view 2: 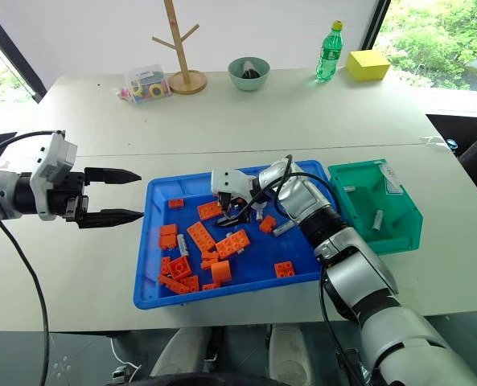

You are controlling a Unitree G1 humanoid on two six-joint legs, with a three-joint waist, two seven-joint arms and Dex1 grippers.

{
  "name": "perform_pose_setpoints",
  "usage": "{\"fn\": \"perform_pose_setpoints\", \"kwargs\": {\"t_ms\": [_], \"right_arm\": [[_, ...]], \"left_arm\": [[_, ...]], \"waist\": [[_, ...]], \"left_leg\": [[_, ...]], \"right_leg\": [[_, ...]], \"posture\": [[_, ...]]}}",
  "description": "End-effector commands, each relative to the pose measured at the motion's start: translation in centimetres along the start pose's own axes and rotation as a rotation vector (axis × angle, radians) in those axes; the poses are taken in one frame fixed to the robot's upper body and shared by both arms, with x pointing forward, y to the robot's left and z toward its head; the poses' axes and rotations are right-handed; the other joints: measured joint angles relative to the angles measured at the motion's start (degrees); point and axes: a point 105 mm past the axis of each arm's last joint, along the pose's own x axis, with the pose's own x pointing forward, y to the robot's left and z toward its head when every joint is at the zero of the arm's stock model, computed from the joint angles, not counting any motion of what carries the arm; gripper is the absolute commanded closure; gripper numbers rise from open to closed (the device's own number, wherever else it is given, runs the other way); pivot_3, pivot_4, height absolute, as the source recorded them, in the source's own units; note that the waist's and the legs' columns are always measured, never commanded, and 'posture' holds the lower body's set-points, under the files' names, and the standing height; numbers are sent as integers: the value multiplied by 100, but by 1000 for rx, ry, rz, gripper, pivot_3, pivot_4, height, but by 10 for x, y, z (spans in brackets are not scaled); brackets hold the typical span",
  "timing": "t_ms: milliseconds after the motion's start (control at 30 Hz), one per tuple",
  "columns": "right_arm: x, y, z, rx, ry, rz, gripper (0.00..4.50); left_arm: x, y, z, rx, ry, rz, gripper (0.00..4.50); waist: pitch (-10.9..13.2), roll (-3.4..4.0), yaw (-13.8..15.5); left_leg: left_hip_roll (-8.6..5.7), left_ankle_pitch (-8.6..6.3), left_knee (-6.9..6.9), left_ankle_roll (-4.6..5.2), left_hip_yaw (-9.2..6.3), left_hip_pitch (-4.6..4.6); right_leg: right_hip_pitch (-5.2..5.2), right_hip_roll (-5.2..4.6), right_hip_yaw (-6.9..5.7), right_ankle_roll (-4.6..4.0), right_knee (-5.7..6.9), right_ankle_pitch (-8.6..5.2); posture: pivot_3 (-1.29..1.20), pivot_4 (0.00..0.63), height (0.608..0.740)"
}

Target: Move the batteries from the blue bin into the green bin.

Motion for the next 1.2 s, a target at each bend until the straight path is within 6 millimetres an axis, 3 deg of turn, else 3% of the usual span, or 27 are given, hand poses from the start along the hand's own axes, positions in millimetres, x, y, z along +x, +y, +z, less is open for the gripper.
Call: {"fn": "perform_pose_setpoints", "kwargs": {"t_ms": [33,167,367,500,700,867,1200], "right_arm": [[-1,-6,44,2,-91,-57,57],[-6,15,90,153,-190,-16,57],[-8,50,101,357,-165,46,57],[-3,72,90,519,-106,129,57],[11,86,70,606,-41,152,57],[30,83,66,659,-26,137,57],[43,73,45,642,35,67,57]], "left_arm": [[-2,0,6,33,1,-1,0],[-5,-1,4,26,12,-1,0],[-8,-3,-1,14,23,0,0],[-9,-4,-5,8,37,-8,0],[-11,-3,-3,16,43,-13,0],[-12,-1,-1,25,44,-11,0],[-11,-2,1,30,36,2,0]], "waist": [[0,0,-17],[0,0,-49],[-1,-1,-29],[-1,-1,-35],[-1,0,-63],[-1,-1,-102],[-3,-4,-94]], "left_leg": [[0,0,0,0,0,0],[1,0,0,0,-3,-7],[-1,0,0,0,-6,-9],[-1,0,0,0,-6,-9],[-2,0,-2,1,-4,-9],[-2,0,-6,0,-4,-8],[-2,0,-6,0,-4,-2]], "right_leg": [[-1,0,0,0,0,0],[-9,0,2,-1,4,0],[-10,-4,1,-1,4,0],[-12,-5,1,-3,4,1],[-13,-9,1,-4,4,2],[-15,-6,1,-4,5,2],[-11,-5,1,-4,5,2]], "posture": [[0,150,703],[0,150,703],[0,150,703],[0,150,703],[0,150,703],[0,150,703],[0,150,703]]}}
